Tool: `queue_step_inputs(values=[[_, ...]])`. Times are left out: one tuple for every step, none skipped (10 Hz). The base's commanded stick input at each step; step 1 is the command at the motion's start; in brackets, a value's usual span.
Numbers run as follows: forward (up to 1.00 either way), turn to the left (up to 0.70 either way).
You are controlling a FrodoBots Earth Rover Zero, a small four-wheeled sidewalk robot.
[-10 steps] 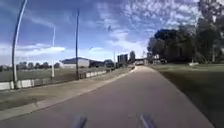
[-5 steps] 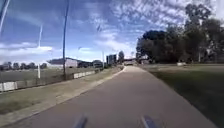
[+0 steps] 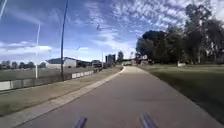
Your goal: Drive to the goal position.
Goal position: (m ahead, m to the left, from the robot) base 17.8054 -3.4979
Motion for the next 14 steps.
queue_step_inputs(values=[[0.7,-0.35],[0.7,-0.35],[0.7,-0.35],[0.7,-0.35],[0.7,-0.35],[0.7,-0.35],[0.7,-0.35],[0.7,-0.34],[0.7,-0.2],[0.7,-0.06],[0.7,0.0],[0.7,0.0],[0.7,0.0],[0.7,0.0]])
